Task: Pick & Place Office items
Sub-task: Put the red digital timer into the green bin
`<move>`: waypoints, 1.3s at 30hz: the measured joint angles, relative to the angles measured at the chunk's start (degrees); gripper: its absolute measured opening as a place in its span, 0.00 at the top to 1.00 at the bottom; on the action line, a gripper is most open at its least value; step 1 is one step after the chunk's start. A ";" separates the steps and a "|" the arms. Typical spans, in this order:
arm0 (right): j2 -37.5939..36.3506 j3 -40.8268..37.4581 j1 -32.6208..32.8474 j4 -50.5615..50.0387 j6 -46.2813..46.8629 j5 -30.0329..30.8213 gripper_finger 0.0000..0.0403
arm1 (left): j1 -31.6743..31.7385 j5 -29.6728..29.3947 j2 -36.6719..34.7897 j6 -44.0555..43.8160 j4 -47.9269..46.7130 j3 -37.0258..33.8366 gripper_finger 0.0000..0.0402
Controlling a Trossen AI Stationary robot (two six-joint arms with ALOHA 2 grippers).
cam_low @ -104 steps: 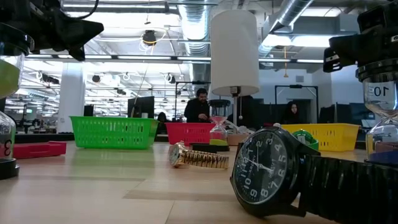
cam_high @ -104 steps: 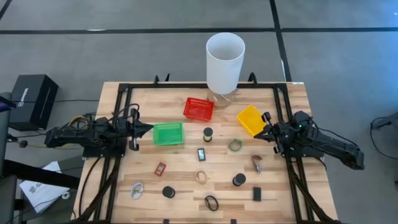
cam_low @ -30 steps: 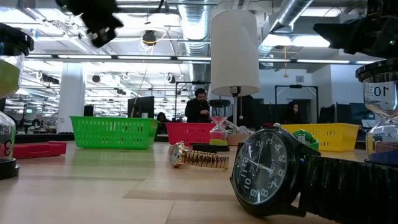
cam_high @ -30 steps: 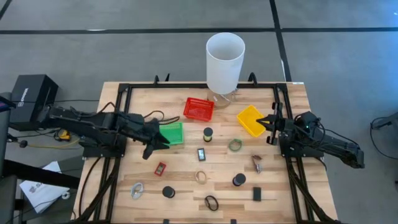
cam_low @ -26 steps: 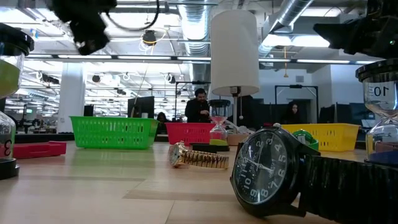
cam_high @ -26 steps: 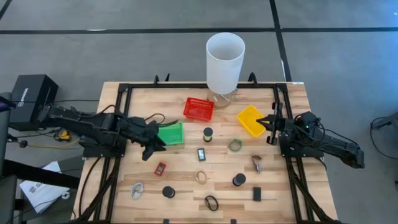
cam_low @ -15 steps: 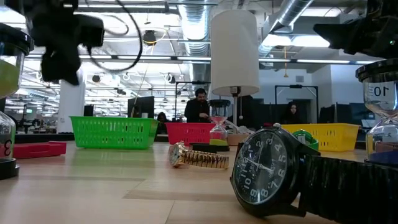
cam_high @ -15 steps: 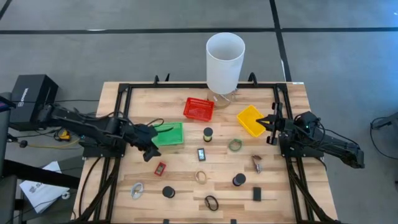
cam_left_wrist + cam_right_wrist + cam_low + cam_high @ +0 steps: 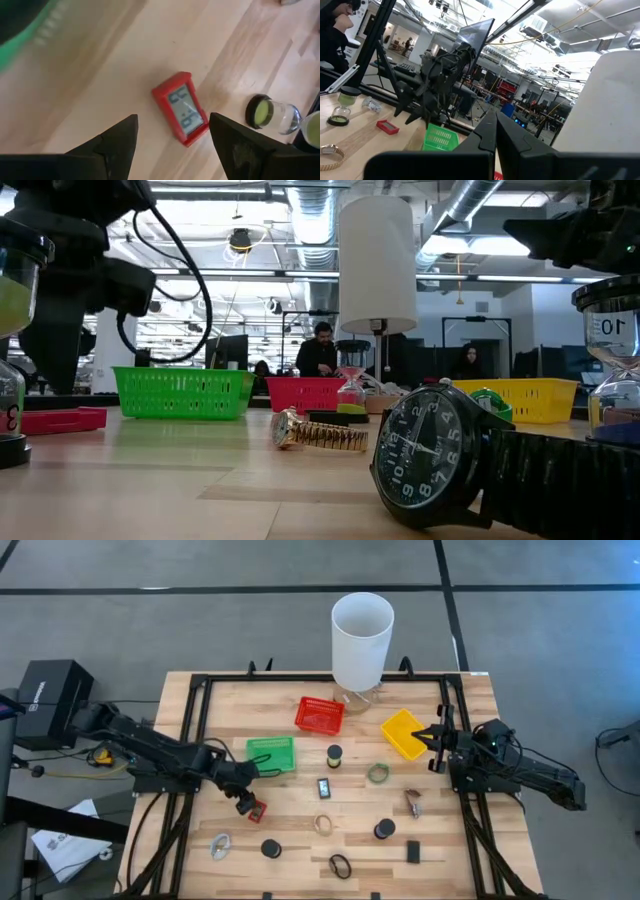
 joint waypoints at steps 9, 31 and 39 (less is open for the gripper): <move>0.00 0.00 0.00 -0.07 0.00 0.00 1.00 | -1.01 0.76 6.87 -8.58 4.67 0.00 0.41; 0.00 0.00 0.00 -4.57 0.00 -0.20 1.00 | -1.30 2.01 12.26 -13.95 9.43 0.22 0.55; 0.02 0.00 0.00 -4.57 0.00 -0.20 1.00 | -3.39 1.86 12.34 -12.50 7.73 0.99 0.59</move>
